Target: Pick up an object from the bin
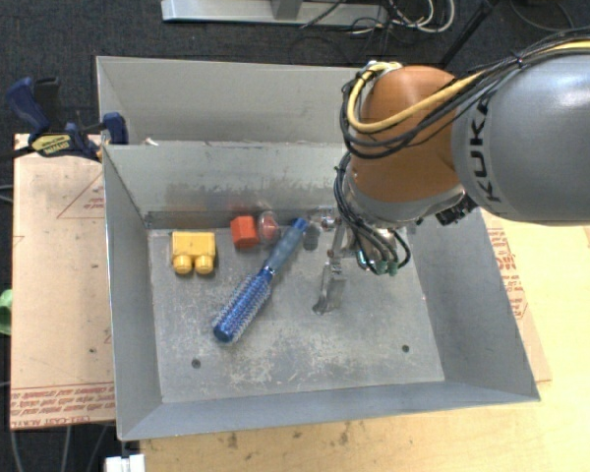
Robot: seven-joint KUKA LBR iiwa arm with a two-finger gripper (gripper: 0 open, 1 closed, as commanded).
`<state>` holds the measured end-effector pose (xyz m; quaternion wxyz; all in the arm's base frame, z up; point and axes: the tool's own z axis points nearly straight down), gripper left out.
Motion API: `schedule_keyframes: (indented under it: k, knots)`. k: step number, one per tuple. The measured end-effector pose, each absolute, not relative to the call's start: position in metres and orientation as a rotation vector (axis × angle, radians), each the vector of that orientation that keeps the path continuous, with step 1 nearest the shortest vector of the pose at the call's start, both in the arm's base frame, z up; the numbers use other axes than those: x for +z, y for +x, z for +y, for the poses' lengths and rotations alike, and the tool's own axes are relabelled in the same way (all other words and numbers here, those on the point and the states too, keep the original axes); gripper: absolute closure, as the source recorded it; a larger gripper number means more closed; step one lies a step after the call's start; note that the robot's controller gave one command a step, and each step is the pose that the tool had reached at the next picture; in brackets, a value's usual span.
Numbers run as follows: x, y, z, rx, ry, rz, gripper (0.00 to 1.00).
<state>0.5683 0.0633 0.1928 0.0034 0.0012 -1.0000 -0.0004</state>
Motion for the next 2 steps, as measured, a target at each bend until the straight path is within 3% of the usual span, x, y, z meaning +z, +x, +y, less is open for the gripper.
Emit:
schedule_keyframes:
  k: [1,2]
  knots:
    - [0.0684,0.6308,0.1327,-0.003,0.821,-3.033,0.0]
    - [0.07,0.6317,0.1315,-0.003,0.818,-3.035,1.0]
